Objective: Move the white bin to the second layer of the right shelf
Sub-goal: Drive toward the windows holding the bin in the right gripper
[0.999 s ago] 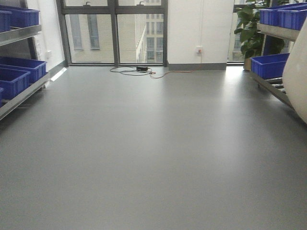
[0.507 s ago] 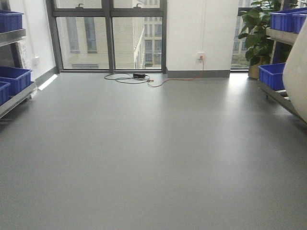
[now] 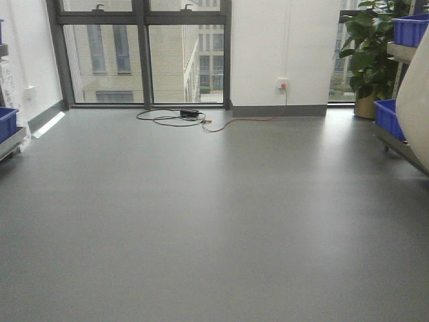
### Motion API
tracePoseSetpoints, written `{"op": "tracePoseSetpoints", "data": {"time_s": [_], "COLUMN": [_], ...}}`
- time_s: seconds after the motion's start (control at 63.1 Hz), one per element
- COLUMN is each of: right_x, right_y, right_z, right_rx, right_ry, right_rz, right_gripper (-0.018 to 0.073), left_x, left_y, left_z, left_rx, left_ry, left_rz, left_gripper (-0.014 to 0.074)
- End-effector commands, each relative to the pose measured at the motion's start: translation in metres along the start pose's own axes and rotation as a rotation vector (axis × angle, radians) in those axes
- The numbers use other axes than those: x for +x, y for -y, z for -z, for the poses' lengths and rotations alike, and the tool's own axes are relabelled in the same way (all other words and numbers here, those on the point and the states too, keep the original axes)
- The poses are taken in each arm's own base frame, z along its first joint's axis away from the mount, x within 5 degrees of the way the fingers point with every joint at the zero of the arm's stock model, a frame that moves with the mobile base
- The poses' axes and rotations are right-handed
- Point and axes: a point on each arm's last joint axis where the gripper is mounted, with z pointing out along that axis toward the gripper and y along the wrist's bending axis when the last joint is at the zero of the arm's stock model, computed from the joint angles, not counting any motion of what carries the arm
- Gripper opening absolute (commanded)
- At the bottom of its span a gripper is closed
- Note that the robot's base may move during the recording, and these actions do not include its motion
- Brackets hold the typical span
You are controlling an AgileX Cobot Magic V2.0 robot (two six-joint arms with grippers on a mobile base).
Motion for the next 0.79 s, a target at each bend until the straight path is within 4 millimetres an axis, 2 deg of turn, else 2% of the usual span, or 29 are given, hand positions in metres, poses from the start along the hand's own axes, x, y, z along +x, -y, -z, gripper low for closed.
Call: {"op": "tracePoseSetpoints", "data": {"time_s": [0.0,0.777], "right_x": [-0.015,-0.0154], "right_y": [-0.001,-0.0011], "right_z": [0.0072,0.0057], "right_rx": [-0.009,-0.009], "right_ry": [0.114,0.111], "right_rz": [-0.001,-0.001], "right_gripper": [0.0052,0.0052], "left_x": [0.0006,0.0007], "left_y": [-0.0007,-0.0007], "left_z": [0.0005,0.0003], "left_rx": [0.001,0.0], "left_ry": [0.077,0.075], "left_rz": [0.006,0.006], "left_gripper": [0.0085,0.0085]}}
